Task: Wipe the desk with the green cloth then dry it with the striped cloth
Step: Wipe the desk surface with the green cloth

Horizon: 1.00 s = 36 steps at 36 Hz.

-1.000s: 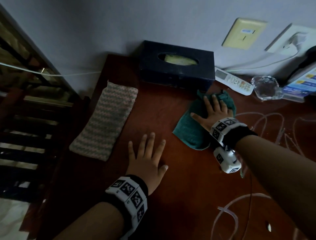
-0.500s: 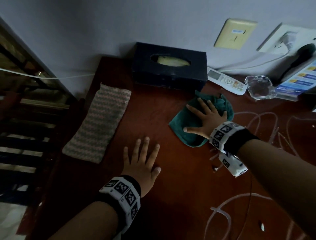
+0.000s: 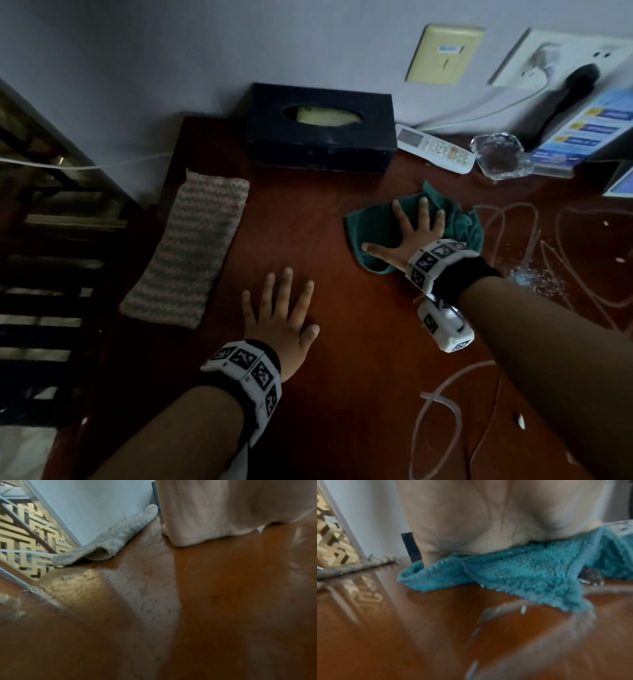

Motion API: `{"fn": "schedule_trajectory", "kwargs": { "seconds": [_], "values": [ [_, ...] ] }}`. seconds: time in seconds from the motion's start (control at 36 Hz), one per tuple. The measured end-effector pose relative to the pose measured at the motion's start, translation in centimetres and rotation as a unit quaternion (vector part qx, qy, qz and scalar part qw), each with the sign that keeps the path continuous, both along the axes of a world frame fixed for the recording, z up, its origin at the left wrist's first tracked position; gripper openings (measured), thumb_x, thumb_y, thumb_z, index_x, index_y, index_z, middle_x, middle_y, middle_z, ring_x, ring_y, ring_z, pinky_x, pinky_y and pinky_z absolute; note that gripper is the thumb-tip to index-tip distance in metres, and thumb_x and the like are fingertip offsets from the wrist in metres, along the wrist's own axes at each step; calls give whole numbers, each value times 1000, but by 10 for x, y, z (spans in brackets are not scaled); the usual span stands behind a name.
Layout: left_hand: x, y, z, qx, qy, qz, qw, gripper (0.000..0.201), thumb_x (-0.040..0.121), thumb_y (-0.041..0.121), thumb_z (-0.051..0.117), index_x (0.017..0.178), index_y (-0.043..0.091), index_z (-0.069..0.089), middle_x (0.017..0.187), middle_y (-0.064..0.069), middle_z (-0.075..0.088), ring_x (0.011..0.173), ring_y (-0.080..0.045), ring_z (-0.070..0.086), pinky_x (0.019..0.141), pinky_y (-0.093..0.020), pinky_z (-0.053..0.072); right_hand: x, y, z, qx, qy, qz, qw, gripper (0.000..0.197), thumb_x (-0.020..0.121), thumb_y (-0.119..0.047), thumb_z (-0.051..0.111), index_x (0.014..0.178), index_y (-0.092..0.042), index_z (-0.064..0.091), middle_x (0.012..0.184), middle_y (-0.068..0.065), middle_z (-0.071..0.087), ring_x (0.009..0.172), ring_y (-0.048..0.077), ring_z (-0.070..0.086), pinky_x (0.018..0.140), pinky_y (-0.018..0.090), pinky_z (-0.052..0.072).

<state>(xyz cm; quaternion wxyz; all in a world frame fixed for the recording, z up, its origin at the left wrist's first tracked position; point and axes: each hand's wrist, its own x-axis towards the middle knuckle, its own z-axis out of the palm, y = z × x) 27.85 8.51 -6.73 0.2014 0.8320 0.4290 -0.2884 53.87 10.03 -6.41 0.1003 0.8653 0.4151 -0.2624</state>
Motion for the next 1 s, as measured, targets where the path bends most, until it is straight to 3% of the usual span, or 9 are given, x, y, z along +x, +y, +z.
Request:
{"fn": "schedule_trajectory", "kwargs": {
  "seconds": [0.33, 0.58, 0.75, 0.89, 1.0],
  "values": [
    [1, 0, 2, 1, -2, 6, 1000, 62, 97, 55, 10, 131, 34, -37, 132, 0, -51, 138, -29, -33, 109, -58, -13, -29, -34, -1, -12, -5, -52, 999, 111, 54, -95, 31, 141, -48, -21, 152, -2, -31, 140, 39, -22, 107, 68, 12],
    [0, 1, 1, -7, -3, 3, 1000, 63, 97, 55, 9, 139, 34, -33, 144, -2, -45, 137, -29, -34, 109, -59, -12, -51, -63, 2, 8, -15, -77, 997, 111, 54, -95, 28, 142, -46, -18, 155, 1, -23, 142, 36, -14, 108, 67, 13],
    [-1, 1, 1, 4, -6, 2, 1000, 64, 96, 55, 10, 140, 34, -33, 146, -3, -42, 138, -30, -31, 109, -60, -11, -70, -85, 10, 1, -19, -88, 996, 106, 63, -91, 33, 144, -45, -16, 156, -3, -22, 144, 29, -14, 104, 74, 7],
    [0, 0, 3, 9, -6, -2, 1000, 64, 96, 55, 9, 140, 33, -32, 147, -3, -41, 139, -31, -30, 109, -60, -10, -77, -96, 14, -7, -4, -99, 995, 103, 68, -86, 40, 146, -42, -11, 156, -3, -21, 143, 27, -16, 105, 71, 5],
    [0, 0, 2, 8, -5, 3, 1000, 64, 96, 55, 8, 140, 33, -32, 147, -3, -42, 139, -31, -30, 109, -60, -10, -78, -94, 18, 7, -30, -100, 995, 87, 83, -72, 37, 150, -32, -1, 158, 5, -11, 145, 29, -11, 112, 62, 0]
  ]
}}
